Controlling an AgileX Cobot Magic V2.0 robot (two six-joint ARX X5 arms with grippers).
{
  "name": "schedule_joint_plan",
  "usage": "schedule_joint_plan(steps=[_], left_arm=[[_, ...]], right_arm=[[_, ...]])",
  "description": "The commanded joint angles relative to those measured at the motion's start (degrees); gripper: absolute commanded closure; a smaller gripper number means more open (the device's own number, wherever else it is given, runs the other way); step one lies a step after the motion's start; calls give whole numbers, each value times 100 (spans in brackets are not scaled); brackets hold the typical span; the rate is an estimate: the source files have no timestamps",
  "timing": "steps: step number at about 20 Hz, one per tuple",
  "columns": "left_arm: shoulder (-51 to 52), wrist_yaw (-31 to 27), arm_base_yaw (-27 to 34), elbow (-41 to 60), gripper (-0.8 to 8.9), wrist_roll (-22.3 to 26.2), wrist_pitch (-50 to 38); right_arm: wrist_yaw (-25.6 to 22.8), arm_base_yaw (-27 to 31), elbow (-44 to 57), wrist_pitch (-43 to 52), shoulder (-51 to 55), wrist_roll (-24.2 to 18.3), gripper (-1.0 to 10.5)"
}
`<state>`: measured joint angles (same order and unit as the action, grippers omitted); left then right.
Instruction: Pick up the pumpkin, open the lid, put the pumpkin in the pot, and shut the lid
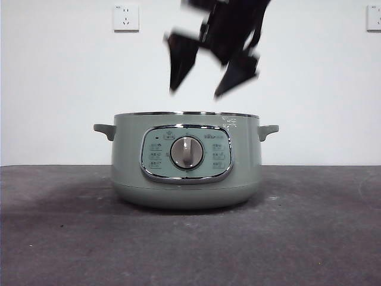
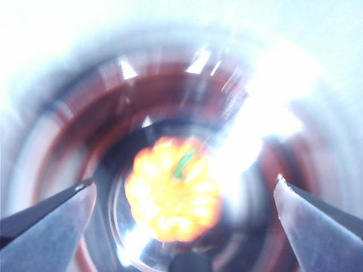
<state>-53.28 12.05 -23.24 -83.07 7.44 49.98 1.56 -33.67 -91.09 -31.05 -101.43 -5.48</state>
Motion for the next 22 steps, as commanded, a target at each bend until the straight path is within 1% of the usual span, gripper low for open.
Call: schedule_joint_plan(steps=[1,3,5,10,14,17,22], left_arm=[[-221,83,7,-111,822,-22,-487],[-656,363,-4,-111,822,-11,-800],[-1099,374,-48,-111,822,-7,-1084],[-2116,496,-103,-111,822,13,-1818],[-2660,492,-240,-111,822,13,-2256],[-3008,496,-297,-111,822,13,-2573],[-3499,466,-422,-111,822,17,-3027]], right_arm=[[-490,-2,-48,-323,791,284,317],[-647,-4,-48,-824,1668,457,318],[-632,-4,-48,-1266,2354,546,320],[-533,-17,-48,-2162,3456,706,320],[50,-17,-48,-2594,3825,809,321],[304,-17,-48,-2874,3989,817,321],[323,-22,-48,-3228,4133,815,321]])
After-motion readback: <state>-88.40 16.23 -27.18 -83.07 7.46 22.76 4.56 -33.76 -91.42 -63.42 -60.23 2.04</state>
